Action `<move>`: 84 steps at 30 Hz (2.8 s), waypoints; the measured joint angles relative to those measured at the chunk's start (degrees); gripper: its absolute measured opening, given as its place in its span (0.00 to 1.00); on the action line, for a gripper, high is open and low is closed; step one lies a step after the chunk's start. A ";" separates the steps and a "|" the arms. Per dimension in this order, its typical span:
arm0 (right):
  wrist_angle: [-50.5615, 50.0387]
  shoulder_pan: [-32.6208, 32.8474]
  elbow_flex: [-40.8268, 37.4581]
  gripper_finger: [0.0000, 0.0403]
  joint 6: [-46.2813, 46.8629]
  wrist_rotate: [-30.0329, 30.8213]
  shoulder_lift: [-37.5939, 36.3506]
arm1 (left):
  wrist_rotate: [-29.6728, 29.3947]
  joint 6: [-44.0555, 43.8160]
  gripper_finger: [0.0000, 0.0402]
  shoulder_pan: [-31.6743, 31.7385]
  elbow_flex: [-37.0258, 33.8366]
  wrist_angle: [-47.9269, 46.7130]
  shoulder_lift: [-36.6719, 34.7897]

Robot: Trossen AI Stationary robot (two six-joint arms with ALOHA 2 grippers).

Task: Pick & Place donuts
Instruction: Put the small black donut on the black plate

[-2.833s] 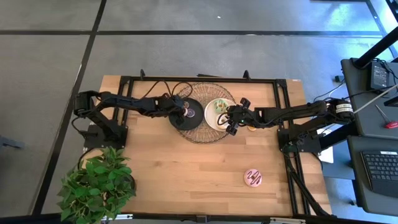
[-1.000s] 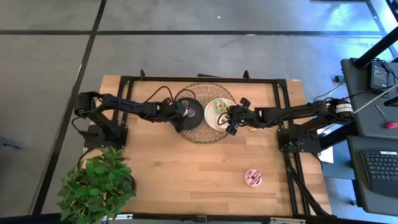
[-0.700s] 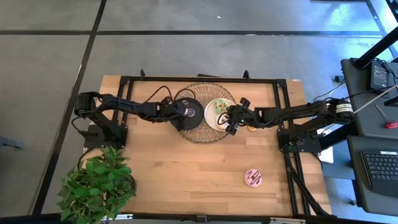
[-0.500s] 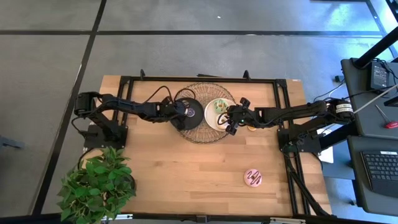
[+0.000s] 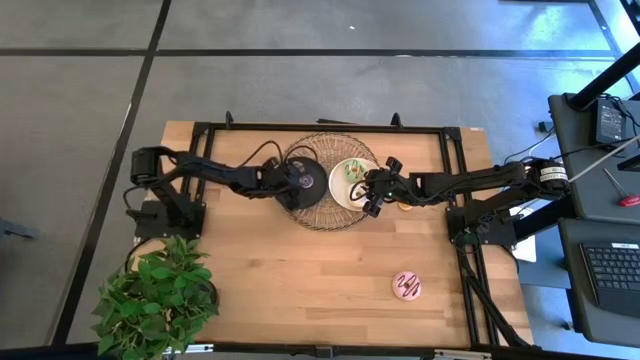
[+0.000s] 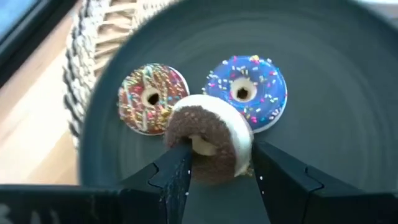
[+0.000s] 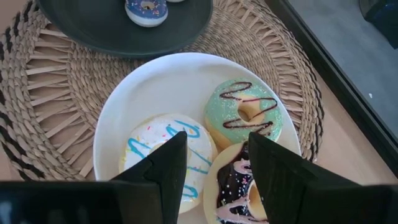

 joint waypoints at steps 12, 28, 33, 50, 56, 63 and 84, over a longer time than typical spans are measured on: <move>0.01 -0.01 0.00 0.43 -0.01 0.00 0.00 | -2.13 0.02 0.40 0.03 0.00 -3.54 0.42; 0.14 -0.01 0.00 0.43 -0.01 0.00 0.00 | -2.40 1.25 0.40 0.03 0.00 -4.28 -0.93; 0.14 -0.01 0.00 0.43 -0.01 0.00 0.00 | -2.38 1.48 0.40 0.04 2.26 -10.90 -1.13; 0.13 -0.01 0.00 0.43 -0.03 0.00 0.00 | -7.90 1.00 0.40 1.90 8.72 -10.78 -1.03; 0.11 -0.01 0.00 0.43 -0.03 0.01 0.00 | -3.02 -2.75 0.41 3.96 5.75 -8.68 -0.94; 0.11 -0.01 0.00 0.43 -0.01 0.00 0.00 | -3.98 -3.03 0.40 4.93 5.46 -6.30 -0.92; 0.13 0.00 0.00 0.43 -0.02 0.01 0.00 | -3.95 -5.60 0.41 4.37 5.46 -7.56 2.93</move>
